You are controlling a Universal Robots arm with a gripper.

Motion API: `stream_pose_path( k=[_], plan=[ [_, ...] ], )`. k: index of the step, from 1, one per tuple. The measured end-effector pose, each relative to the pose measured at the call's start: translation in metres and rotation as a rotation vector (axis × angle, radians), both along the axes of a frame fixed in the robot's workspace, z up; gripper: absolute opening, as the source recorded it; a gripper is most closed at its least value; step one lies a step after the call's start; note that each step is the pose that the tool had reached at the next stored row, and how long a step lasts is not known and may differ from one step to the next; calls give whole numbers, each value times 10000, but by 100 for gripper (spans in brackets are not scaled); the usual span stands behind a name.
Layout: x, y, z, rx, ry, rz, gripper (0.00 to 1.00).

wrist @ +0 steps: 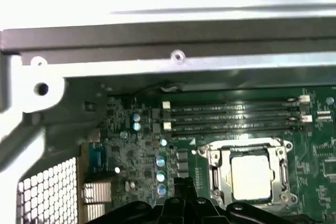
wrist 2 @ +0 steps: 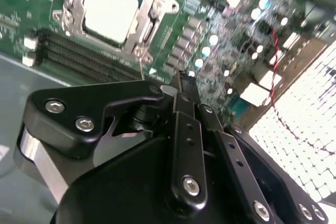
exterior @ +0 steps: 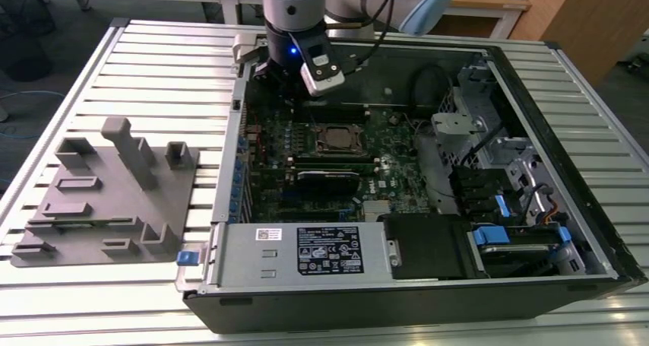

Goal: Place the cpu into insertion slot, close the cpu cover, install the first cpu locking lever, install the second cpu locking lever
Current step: 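Install the first cpu locking lever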

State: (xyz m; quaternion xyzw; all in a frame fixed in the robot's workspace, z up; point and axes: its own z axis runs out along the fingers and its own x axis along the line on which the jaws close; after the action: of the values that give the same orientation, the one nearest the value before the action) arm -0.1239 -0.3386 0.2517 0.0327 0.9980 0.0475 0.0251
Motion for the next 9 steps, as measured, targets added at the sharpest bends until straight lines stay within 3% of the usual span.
stream_pose_path(
  k=[4, 6, 9],
  plan=[
    [-27, 0, 0, 524, 1, -2, 10],
    [-28, 0, 1, 621, 1, -2, 10],
    [-27, 0, 0, 659, 0, -1, 10]
  ],
)
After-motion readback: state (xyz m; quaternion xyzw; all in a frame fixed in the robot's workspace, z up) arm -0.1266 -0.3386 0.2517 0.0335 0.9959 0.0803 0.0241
